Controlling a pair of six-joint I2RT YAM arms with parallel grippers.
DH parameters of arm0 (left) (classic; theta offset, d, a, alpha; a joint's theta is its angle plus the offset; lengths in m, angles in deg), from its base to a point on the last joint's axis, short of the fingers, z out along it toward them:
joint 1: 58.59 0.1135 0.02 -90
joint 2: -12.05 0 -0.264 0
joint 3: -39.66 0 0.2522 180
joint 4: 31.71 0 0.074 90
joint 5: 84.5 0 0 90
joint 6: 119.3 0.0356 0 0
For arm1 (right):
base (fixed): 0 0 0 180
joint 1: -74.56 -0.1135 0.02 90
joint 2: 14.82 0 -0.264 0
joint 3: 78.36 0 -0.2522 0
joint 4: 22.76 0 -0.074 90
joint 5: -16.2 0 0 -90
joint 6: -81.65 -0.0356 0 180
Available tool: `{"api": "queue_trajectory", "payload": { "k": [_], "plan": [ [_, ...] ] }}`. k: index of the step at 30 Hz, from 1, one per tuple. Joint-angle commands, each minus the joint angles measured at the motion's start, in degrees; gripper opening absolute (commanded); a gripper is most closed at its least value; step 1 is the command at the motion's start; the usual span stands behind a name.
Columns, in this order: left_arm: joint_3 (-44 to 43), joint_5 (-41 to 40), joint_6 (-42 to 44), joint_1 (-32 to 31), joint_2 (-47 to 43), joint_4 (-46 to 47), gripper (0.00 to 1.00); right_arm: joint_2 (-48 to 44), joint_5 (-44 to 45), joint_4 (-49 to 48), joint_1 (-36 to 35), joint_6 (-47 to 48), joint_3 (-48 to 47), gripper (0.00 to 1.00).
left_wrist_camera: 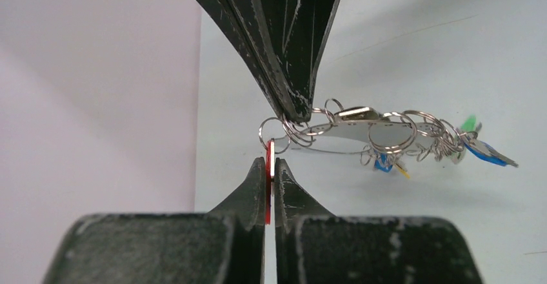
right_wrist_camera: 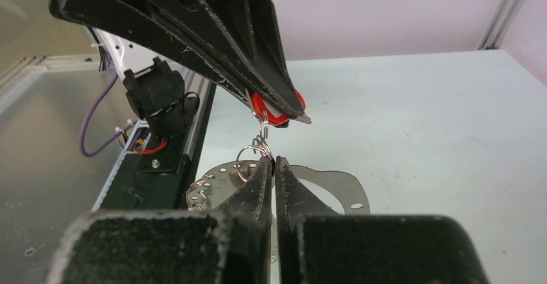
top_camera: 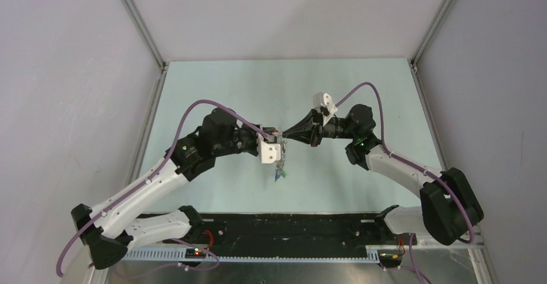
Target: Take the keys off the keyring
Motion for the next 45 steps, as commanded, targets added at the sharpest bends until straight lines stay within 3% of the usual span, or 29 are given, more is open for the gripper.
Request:
{"api": "queue_trajectory", "payload": {
  "k": [1,10,16,21,24,28,32,45],
  "plan": [
    [0.8,-0.7,-0.5,0.7,-1.5,4.4,0.00,-1.9,2.1,-8.4,2.0,-9.6,-2.0,0.00],
    [1.1,2.6,-0.4,0.6,0.1,4.4,0.00,-0.8,6.0,-26.0,2.5,-20.7,0.6,0.00],
    [1.1,5.7,-0.1,0.6,0.8,4.4,0.00,1.8,7.6,-30.9,1.9,-25.0,0.6,0.00],
    [1.7,6.5,1.2,0.3,0.4,4.4,0.00,1.4,9.9,-27.3,1.6,-24.2,0.6,0.00],
    [1.2,2.6,0.1,0.3,0.4,4.4,0.00,0.1,8.9,-23.4,1.7,-22.2,0.6,0.03],
    [1.1,-1.7,0.2,0.4,-0.5,4.4,0.00,-2.3,6.4,-17.2,2.0,-17.3,2.2,0.33],
    [1.5,-1.1,1.1,0.4,-1.4,4.5,0.00,-5.2,6.3,-10.6,2.1,-11.3,3.7,0.44],
    [2.8,4.0,3.7,0.4,-3.7,4.4,0.00,-5.7,7.5,-3.2,1.1,2.0,1.4,0.45]
  ]
}}
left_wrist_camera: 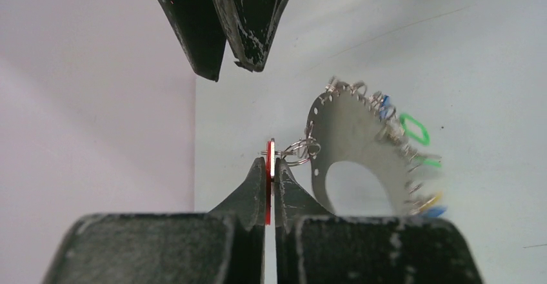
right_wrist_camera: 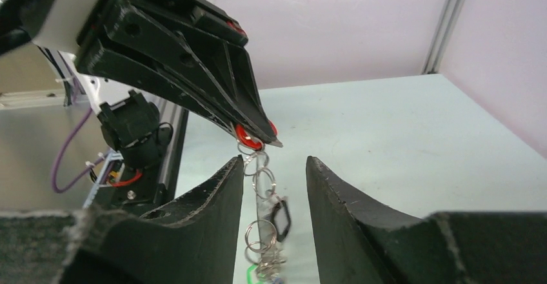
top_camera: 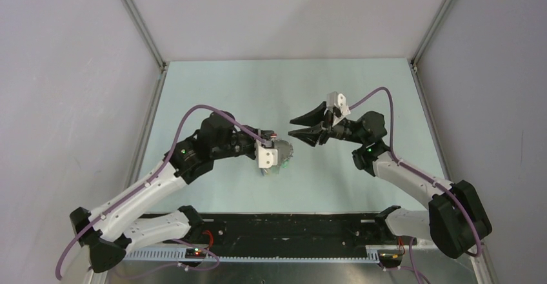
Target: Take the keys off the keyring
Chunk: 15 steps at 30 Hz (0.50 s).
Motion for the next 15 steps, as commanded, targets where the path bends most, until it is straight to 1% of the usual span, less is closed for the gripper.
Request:
{"api": "queue_trajectory", "payload": {
  "k": [1,5,10,15],
  "plan": [
    [0.0,2.8,2.0,0.1,-2.3,3.5,0.00,0.3,0.9,3.6,-1.4,7.2,-3.3,0.45],
    [0.1,3.8,2.3,0.0,-2.8,3.5,0.00,1.2,1.7,10.4,-3.4,13.0,-5.7,0.45],
    [0.1,4.3,2.4,0.0,-3.1,3.4,0.00,2.1,2.1,15.3,-6.1,18.2,-7.9,0.44],
    [0.1,4.6,2.6,0.0,-3.5,3.4,0.00,2.5,4.6,21.0,-8.4,23.2,-8.9,0.43]
  ]
}}
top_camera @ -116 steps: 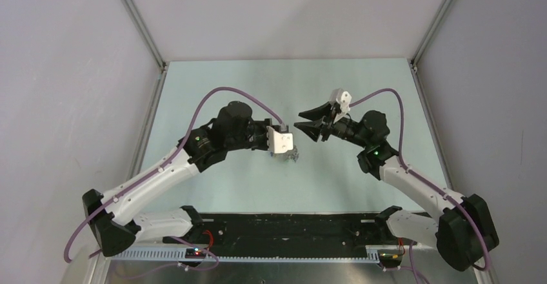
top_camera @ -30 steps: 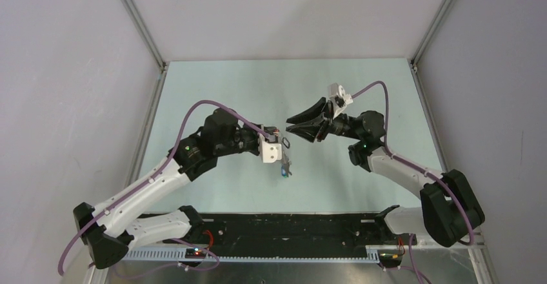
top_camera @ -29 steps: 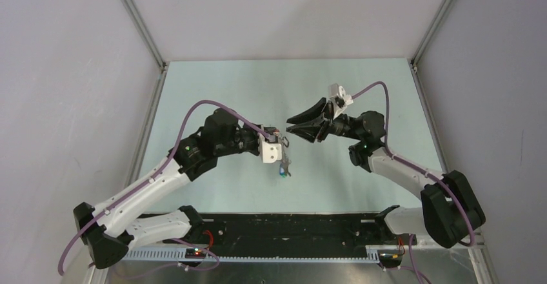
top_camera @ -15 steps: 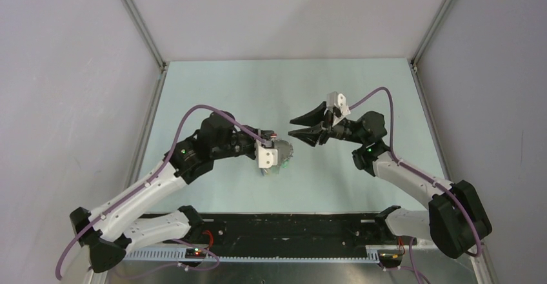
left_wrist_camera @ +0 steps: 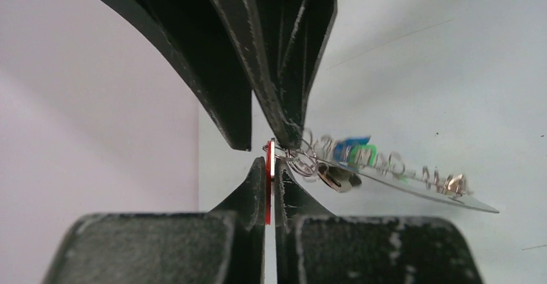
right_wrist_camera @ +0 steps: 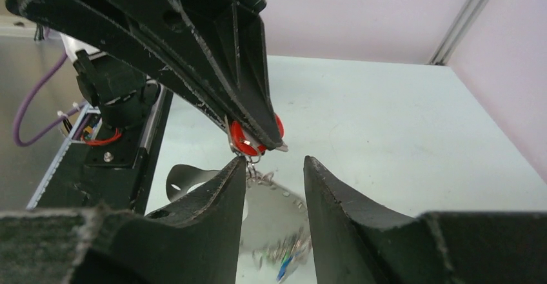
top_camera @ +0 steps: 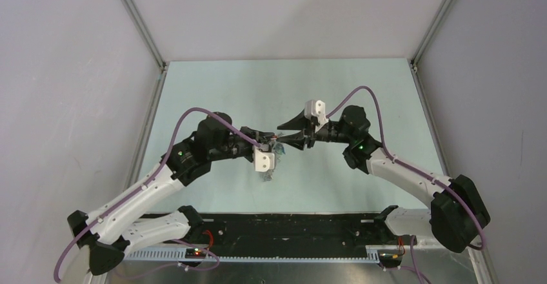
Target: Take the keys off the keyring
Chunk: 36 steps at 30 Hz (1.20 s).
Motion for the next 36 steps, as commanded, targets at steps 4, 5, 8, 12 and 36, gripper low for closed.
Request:
{"api": "queue_trajectory", "payload": {
  "k": [4,5,8,12,36],
  "plan": [
    [-0.4,1.6,1.6,0.0,-1.9,3.5,0.00,0.7,2.1,6.3,-2.2,7.2,-3.0,0.42],
    [-0.4,1.5,1.6,0.0,-1.9,3.6,0.00,0.7,2.0,6.5,-2.4,7.3,-3.0,0.42],
    [-0.4,1.2,1.6,0.0,-1.9,3.6,0.00,0.8,0.9,6.7,-2.7,7.4,-3.0,0.42],
    [-0.3,1.4,1.6,0.1,-1.8,3.6,0.00,0.9,0.6,6.2,-2.7,7.0,-3.0,0.42],
    [-1.1,-0.1,-0.5,-0.1,1.3,3.6,0.00,-2.6,10.8,15.2,-6.7,15.1,-6.6,0.00]
  ]
}}
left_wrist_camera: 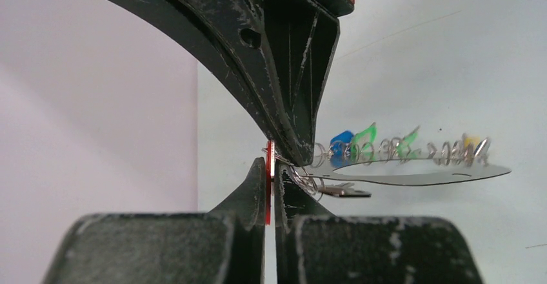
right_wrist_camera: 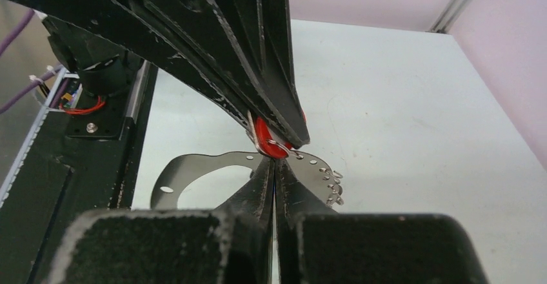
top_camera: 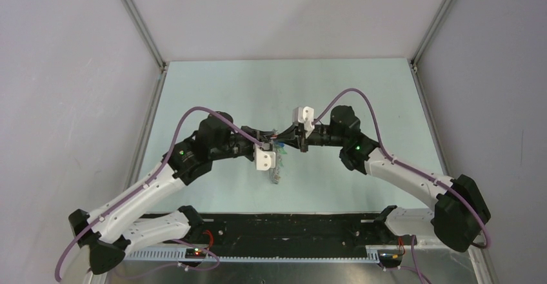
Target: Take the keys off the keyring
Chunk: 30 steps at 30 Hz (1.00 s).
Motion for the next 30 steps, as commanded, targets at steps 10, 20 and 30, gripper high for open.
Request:
{"api": "queue_trajectory", "payload": {
  "k": [10,20,30],
  "plan": [
    [-3.1,-3.7,-4.3,0.0,4.0,3.3,0.00,-7.2,15.1,3.7,-6.9,15.9,-2.1,0.00],
    [-5.1,-7.6,-8.1,0.1,5.0,3.2,0.00,-7.4,17.0,1.4,-5.4,9.6,0.4,0.38],
    [-6.3,-11.8,-11.1,0.1,5.3,3.3,0.00,-8.7,15.4,-1.2,-2.6,1.0,3.2,0.41]
  ]
}}
